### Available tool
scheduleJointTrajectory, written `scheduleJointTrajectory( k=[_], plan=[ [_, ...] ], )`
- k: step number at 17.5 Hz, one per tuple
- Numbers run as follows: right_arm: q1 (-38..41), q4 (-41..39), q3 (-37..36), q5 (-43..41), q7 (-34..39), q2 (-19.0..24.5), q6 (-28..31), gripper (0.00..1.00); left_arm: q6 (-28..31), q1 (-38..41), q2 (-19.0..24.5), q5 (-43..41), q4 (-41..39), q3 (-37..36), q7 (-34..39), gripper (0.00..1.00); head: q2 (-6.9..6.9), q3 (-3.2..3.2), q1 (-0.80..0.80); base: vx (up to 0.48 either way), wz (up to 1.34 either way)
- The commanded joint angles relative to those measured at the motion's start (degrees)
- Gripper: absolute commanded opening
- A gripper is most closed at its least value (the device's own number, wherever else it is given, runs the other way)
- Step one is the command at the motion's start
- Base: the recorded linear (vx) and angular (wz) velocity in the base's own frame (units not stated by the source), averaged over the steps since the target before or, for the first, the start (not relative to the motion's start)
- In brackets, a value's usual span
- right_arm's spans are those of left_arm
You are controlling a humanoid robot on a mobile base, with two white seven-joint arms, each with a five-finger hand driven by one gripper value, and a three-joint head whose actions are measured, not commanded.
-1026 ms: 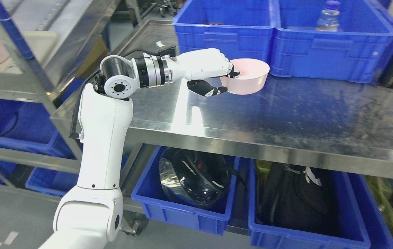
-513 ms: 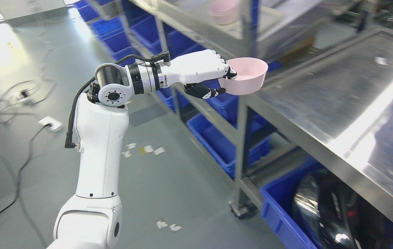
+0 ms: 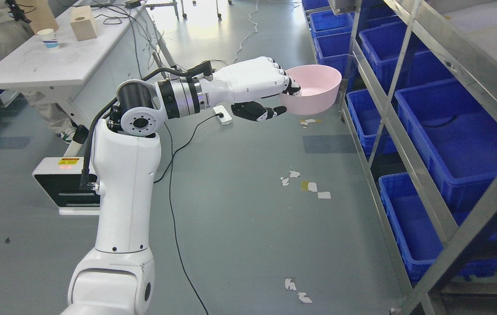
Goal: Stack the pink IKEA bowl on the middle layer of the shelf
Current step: 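Hold the pink bowl raised in the left hand while the robot drives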
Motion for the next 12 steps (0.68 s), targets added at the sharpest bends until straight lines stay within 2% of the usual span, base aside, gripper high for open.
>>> scheduleJointTrajectory(
  k=[1,5,12],
  plan=[
    [0.18,-1.00,0.00,0.00,-0.32,-1.00,-0.03,1.00,-0.04,0.09,1.00,0.06,-1.87,-1.48,1.03,0.02,0.00,0.00,0.00,0.138,0.45],
    [0.27,-1.00,0.00,0.00,-0.32,-1.00,-0.03,1.00,-0.04,0.79,1.00,0.06,-1.95,-1.57,1.12,0.03,0.00,0.00,0.00,0.158,0.34],
    [0.27,-1.00,0.00,0.00,-0.32,-1.00,-0.03,1.00,-0.04,0.97,1.00,0.06,-1.95,-1.57,1.21,0.03,0.00,0.00,0.00,0.264,-0.08]
  ],
)
